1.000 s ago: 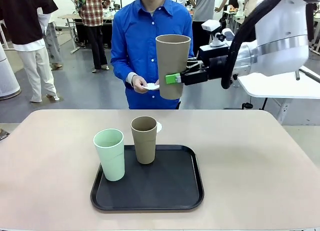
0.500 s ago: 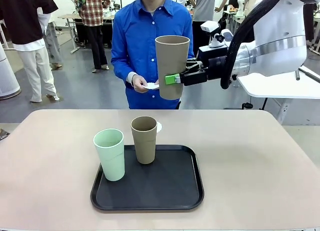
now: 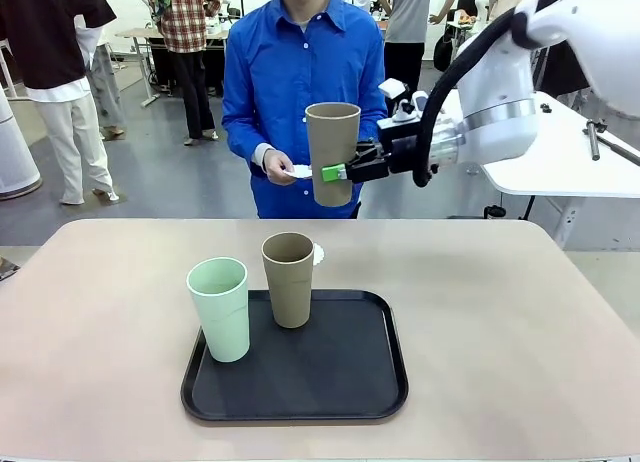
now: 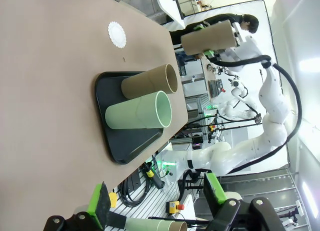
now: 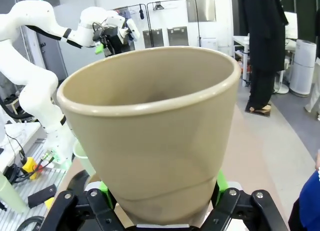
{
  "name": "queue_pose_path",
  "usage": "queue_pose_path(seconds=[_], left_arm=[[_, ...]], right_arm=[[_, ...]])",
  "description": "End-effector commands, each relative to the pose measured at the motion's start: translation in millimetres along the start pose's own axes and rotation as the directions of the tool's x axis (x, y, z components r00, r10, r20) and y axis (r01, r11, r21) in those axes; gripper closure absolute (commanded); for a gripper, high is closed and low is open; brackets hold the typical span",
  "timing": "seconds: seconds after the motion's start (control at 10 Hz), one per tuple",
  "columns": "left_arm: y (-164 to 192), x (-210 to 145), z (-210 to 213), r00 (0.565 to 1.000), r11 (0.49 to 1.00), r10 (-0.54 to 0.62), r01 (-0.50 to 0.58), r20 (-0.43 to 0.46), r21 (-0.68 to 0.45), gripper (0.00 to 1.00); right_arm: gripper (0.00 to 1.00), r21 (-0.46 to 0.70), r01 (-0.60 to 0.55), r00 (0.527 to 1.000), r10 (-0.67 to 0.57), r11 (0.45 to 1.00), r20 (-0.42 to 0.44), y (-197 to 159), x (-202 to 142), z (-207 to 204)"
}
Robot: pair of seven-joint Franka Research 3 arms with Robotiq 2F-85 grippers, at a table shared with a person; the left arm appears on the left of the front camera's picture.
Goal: Place coasters on the table and set cups on them.
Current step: Pick up one Reusable plastic cup and place it on a coaster set by the human.
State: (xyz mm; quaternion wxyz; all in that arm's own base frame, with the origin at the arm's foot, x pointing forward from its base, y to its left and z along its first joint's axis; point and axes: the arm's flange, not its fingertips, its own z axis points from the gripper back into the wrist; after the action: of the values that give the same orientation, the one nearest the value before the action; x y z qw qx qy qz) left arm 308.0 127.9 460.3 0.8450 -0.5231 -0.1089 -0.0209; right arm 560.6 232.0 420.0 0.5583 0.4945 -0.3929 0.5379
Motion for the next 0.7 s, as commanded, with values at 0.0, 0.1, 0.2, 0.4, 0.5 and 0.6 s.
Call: queue_pose_path(seconds=[0.0, 0.1, 0.2, 0.4, 0.5, 0.6], left_arm=[[0, 0, 1, 1.0, 1.0, -0.009, 0.009, 0.008, -0.012, 0.0], [0, 0, 1, 1.0, 1.0, -0.009, 0.009, 0.008, -0.012, 0.0], [0, 0, 1, 1.0, 1.0, -0.009, 0.009, 0.008, -0.012, 0.0], [0, 0, 1, 1.0, 1.0, -0.009, 0.009, 0.008, -0.012, 0.0], [0, 0, 1, 1.0, 1.0, -0.009, 0.009, 0.008, -0.012, 0.0], [0, 0, 1, 1.0, 1.0, -0.009, 0.009, 0.008, -0.012, 0.0]], right_arm=[[0.15, 0.014, -0.013, 1.0, 0.013, 1.0, -0.006, -30, -10, -15], [0.15, 0.025, -0.01, 1.0, 0.01, 1.0, 0.003, -41, -18, -23], [0.15, 0.022, -0.007, 1.0, 0.007, 1.0, 0.003, -50, -27, -32], [0.15, 0.004, 0.002, 1.0, -0.002, 1.0, 0.013, -66, -43, -46], [0.15, -0.003, 0.014, 1.0, -0.014, 1.0, 0.015, -70, -48, -52], [0.15, 0.001, 0.01, 1.0, -0.01, 1.0, 0.012, -70, -51, -54]])
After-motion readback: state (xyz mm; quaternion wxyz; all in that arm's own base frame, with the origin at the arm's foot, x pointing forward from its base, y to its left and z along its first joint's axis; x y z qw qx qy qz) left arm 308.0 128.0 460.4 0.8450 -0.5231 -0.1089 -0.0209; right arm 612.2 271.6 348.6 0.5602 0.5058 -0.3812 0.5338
